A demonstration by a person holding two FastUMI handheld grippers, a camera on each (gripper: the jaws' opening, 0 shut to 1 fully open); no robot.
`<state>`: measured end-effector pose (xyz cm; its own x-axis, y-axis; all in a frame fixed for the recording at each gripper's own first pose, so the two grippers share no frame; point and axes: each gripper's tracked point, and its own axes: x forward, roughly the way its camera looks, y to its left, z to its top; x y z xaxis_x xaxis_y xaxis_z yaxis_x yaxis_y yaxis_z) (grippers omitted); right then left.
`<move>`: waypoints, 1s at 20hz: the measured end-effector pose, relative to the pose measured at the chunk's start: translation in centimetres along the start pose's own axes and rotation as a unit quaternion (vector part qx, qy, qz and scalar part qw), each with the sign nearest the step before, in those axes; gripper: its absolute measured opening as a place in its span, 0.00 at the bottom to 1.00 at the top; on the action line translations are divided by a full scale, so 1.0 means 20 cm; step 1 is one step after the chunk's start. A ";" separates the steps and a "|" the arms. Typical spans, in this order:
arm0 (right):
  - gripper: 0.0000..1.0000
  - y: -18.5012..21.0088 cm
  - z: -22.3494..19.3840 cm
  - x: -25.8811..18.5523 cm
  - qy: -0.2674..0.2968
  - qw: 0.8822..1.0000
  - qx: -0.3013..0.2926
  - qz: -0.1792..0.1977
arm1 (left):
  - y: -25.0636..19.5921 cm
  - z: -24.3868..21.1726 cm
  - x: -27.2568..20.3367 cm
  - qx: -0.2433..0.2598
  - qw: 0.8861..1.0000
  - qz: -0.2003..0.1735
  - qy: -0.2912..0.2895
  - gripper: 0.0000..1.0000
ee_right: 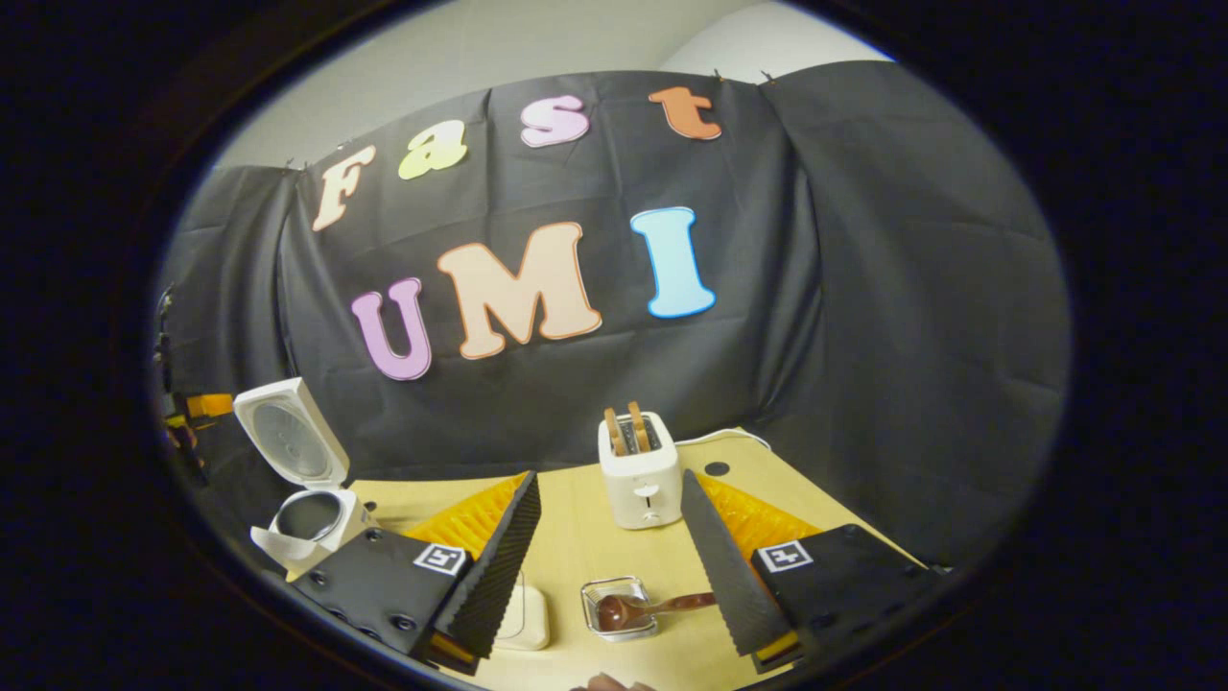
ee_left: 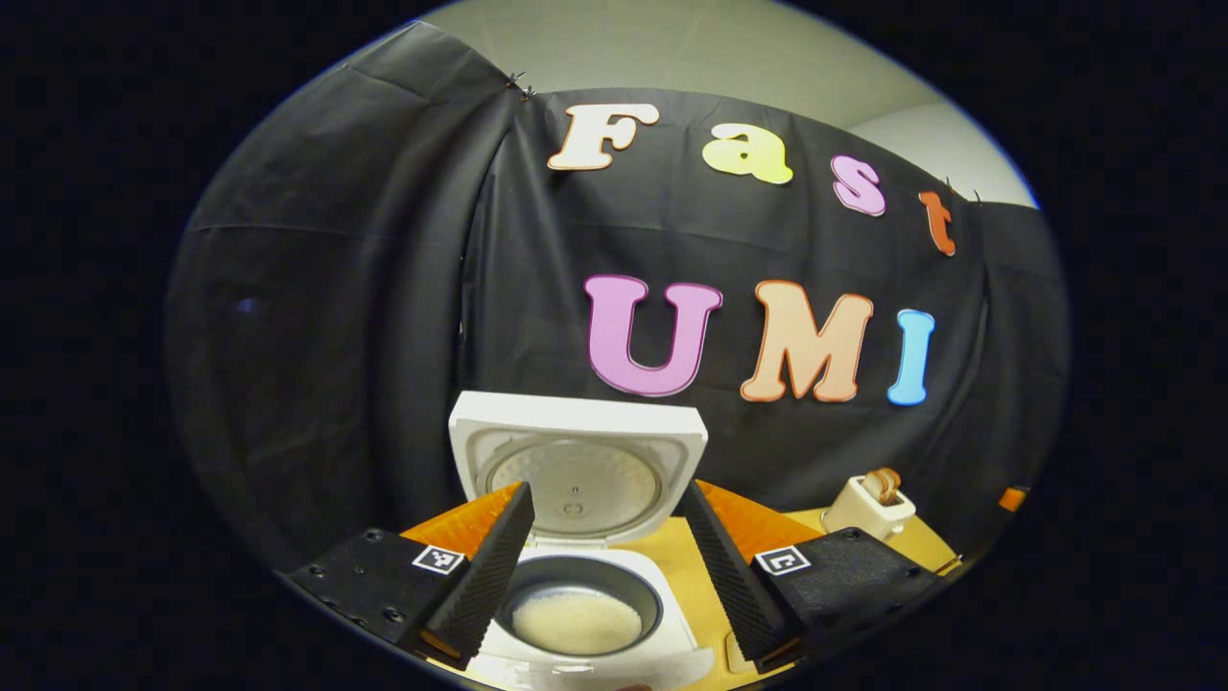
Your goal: Close the left gripper, press the button to open the rice cooker; take a wooden spoon from the chopstick holder with the right hand, scoop a spoonful of rice and pour it into the rice cooker, then put the wooden spoon back into the chopstick holder.
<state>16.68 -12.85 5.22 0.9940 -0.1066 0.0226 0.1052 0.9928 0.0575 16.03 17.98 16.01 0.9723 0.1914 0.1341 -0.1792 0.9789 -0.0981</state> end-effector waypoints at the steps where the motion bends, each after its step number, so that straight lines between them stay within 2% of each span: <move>1: 0.93 0.01 0.01 -0.03 0.000 1.000 -0.003 -0.002 | 0.03 0.04 0.06 0.003 1.000 0.003 -0.003 0.93; 3: 0.93 0.03 0.01 -0.07 0.002 1.000 -0.014 -0.010 | 0.06 0.12 0.18 0.005 1.000 0.003 -0.010 0.93; 4: 0.93 0.04 0.00 -0.09 0.002 1.000 -0.020 -0.014 | 0.07 0.16 0.24 0.007 1.000 -0.002 -0.011 0.90; 6: 0.93 0.07 -0.01 -0.14 0.003 0.999 -0.030 -0.020 | 0.09 0.20 0.35 0.018 1.000 -0.004 -0.014 0.93; 10: 0.94 0.13 -0.02 -0.18 -0.004 0.999 -0.029 -0.027 | 0.16 0.20 0.54 0.062 0.998 0.005 0.003 0.92; 11: 0.94 0.15 -0.02 -0.18 -0.004 0.999 -0.025 -0.027 | 0.17 0.18 0.59 0.069 0.998 0.007 0.010 0.89; 16: 0.94 0.19 -0.08 -0.21 0.004 0.999 -0.031 -0.034 | 0.20 0.08 0.72 0.071 0.996 0.011 0.048 0.93; 20: 0.94 0.21 -0.12 -0.24 0.013 0.999 -0.034 -0.035 | 0.19 0.07 0.72 0.062 0.997 0.009 0.049 0.93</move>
<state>12.44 -8.12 2.97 0.9845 -0.1753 -0.0046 0.1752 0.9845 -0.0107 29.23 24.52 19.06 0.9775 0.2079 0.0365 -0.2089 0.9776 0.0245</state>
